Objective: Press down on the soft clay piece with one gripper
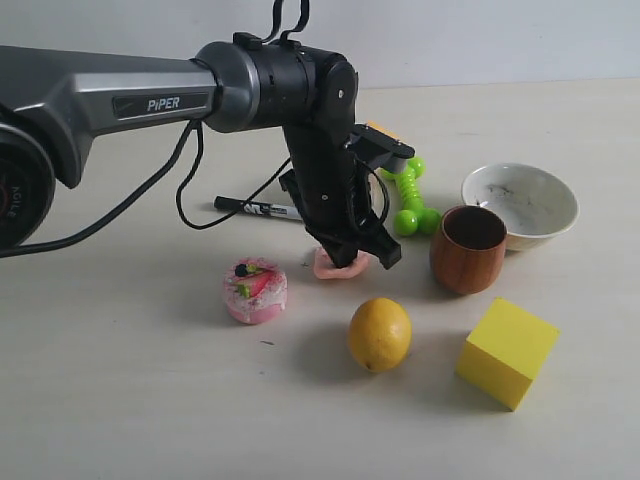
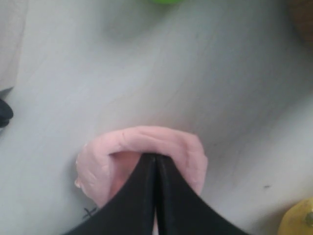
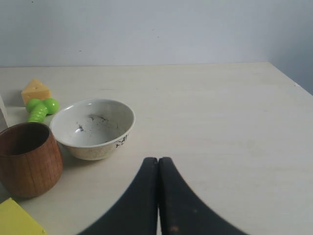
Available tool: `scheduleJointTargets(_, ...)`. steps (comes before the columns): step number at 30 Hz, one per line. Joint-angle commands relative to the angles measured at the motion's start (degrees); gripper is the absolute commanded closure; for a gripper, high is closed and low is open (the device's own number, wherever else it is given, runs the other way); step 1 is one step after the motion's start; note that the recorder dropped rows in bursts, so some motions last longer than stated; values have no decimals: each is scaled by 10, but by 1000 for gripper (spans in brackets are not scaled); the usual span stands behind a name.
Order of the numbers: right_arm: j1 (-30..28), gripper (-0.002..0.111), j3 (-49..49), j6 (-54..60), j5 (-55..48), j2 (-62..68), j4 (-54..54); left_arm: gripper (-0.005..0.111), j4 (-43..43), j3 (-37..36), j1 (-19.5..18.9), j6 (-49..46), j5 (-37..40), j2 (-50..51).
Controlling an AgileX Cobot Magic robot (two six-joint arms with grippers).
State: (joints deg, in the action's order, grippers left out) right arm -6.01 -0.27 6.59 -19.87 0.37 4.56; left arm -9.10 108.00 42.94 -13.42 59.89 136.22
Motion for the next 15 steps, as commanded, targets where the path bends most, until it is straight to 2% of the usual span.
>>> scheduleJointTargets(1,0,108,3,3,4,-4,0,106,4,-1,-1,3,3,-11)
scheduleJointTargets(4,0,108,3,3,4,-4,0,93,4,-1,-1,3,3,-11)
scheduleJointTargets(7,0,108,3,3,4,-4,0,74,4,-1,-1,3,3,-11)
scheduleJointTargets(9,0,108,3,3,4,-4,0,67,4,-1,-1,3,2,-11)
scheduleJointTargets(11,0,108,3,3,4,-4,0,72,8,-1,-1,3,1,-11)
scheduleJointTargets(12,0,108,3,3,4,-4,0,81,12,-1,-1,3,1,-11)
scheduleJointTargets(14,0,108,3,3,4,-4,0,107,17,-1,-1,3,4,-11)
scheduleJointTargets(15,0,108,3,3,4,-4,0,106,18,-1,-1,2,4,-11)
